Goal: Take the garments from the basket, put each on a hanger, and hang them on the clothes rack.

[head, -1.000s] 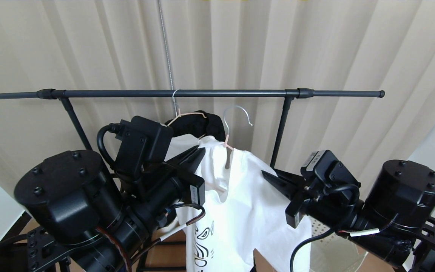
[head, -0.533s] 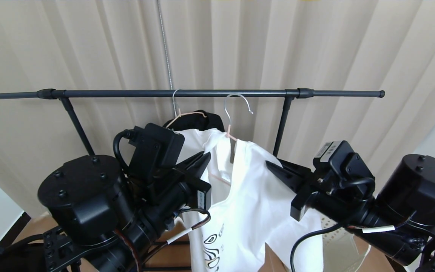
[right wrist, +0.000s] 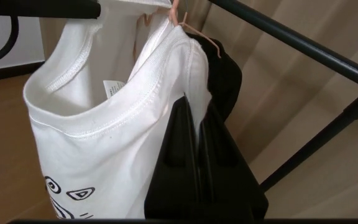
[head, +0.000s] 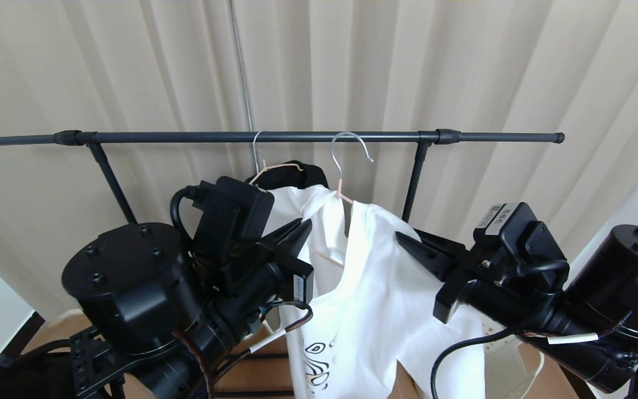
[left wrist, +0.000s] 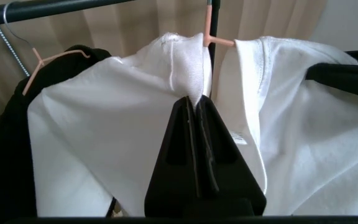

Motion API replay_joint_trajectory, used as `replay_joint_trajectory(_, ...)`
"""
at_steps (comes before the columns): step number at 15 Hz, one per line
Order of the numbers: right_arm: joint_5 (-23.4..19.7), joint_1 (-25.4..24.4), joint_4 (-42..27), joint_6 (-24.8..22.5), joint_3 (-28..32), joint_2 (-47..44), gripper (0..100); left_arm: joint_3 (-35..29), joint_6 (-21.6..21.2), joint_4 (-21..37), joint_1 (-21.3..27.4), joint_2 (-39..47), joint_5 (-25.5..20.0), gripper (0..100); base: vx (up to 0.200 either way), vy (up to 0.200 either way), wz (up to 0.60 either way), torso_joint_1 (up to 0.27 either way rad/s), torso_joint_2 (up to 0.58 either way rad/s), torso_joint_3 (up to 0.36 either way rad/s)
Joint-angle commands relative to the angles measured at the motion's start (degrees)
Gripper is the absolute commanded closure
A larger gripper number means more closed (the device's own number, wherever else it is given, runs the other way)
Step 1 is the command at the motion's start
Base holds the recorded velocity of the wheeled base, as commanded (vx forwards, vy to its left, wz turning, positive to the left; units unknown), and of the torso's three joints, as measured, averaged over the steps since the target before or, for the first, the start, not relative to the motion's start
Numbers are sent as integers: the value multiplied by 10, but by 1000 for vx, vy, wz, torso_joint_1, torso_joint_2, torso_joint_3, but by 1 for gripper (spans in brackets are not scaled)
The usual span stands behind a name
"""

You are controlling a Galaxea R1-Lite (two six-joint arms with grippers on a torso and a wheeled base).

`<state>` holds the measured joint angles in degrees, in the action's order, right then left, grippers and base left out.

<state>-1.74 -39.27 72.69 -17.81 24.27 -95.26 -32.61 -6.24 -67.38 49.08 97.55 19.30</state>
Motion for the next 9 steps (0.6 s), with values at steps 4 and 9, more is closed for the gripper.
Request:
replay_joint_trajectory(4,2,0,1,-15,-15,23,100,-2,0,0,-16,-17,0,100,0,0,0,0,0,0)
replay_joint_trajectory(9,15,-5,19,-51,-21,28,100,4,0,0,-14,-11,0,100,0,0,0,0,0,0)
